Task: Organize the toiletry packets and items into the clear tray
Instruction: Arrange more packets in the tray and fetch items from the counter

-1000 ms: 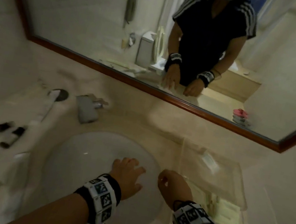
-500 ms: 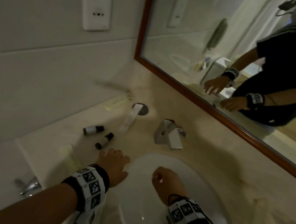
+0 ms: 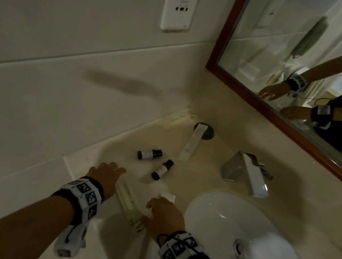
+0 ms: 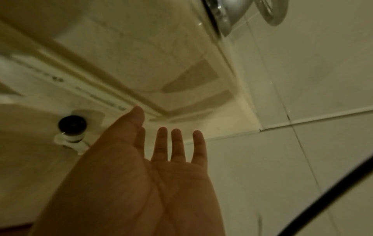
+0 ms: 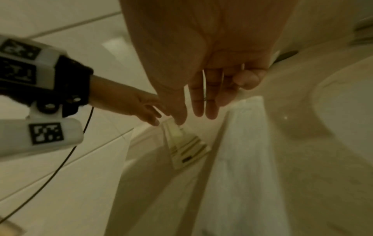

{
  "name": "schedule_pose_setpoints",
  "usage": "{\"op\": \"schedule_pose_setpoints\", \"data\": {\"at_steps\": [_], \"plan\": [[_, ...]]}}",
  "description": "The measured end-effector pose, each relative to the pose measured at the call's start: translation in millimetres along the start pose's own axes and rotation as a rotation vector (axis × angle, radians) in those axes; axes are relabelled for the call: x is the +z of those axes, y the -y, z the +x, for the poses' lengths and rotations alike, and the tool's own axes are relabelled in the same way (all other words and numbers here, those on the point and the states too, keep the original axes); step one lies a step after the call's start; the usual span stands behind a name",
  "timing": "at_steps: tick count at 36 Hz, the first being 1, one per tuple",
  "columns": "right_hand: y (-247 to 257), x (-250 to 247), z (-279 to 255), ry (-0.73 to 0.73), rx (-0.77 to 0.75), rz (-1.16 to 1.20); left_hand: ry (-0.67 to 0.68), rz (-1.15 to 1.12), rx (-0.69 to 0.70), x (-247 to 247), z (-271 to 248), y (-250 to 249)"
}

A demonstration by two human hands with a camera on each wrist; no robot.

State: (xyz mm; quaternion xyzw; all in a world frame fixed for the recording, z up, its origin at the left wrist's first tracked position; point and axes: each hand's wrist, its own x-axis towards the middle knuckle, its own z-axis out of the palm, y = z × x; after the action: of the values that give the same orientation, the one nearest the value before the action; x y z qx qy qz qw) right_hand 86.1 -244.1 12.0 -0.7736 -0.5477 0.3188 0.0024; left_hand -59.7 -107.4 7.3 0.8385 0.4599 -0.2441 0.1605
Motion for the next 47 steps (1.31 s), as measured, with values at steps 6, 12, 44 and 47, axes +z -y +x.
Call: {"op": "schedule_pose_setpoints", "data": {"at_steps": [6, 12, 44, 47], "plan": [[15.8, 17.6, 15.8, 0.058, 0.050, -0.113, -0.069, -0.020, 0.047, 10.9, 6.8, 8.3], [23.1, 26.5, 26.6, 0.002, 0.076, -0.026, -0.044, 0.039, 0.082, 8.4, 14.2, 10.2], [-125.7, -29.5, -116.1, -0.402, 0.351, 0.369, -0.033, -0.274, 0.433, -34.2, -54.8, -164.7], [-156.0, -26.4, -146.7, -0.467, 0.382, 0.425, -0.044, -0.302, 0.526, -23.8, -66.2, -202.8]]}}
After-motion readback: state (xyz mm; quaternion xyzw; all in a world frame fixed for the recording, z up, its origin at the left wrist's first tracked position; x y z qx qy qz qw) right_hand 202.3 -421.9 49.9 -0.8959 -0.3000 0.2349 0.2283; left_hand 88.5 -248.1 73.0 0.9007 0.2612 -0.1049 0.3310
